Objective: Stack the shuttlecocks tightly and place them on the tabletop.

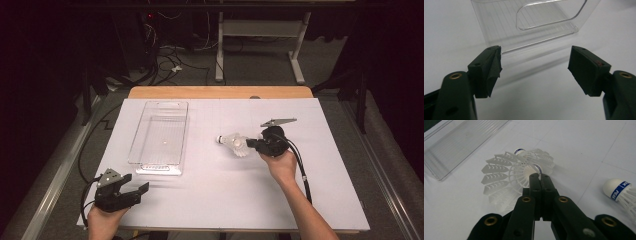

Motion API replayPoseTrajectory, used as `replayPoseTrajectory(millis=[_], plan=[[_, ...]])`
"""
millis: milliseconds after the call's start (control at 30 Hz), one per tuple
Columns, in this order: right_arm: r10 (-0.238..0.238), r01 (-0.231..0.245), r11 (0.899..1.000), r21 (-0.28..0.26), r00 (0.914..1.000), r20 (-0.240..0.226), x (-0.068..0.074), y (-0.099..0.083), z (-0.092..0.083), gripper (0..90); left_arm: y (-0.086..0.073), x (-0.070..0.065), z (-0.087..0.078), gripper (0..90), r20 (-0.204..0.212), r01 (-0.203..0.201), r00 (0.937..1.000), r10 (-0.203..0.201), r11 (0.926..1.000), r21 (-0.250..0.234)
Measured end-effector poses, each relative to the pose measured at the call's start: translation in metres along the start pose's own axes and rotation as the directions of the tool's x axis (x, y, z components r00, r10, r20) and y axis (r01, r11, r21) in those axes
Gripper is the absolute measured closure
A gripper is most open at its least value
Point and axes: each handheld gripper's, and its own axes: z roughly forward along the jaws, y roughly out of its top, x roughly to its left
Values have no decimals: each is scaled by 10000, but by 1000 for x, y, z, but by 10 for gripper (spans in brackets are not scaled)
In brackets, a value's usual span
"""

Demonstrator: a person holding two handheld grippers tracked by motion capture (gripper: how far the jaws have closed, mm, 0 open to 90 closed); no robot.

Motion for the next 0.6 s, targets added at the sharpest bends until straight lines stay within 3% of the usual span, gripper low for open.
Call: replayPoseTrajectory(millis=[333, 600], plan=[[174, -175, 9998, -59, 9997, -181, -4, 0, 10, 900, 0, 0, 0, 275, 14, -22, 10000, 22, 10000, 27], [189, -189, 9998, -92, 9998, -56, -5, 0, 17, 900, 0, 0, 0, 275, 1, -32, 10000, 32, 10000, 23]])
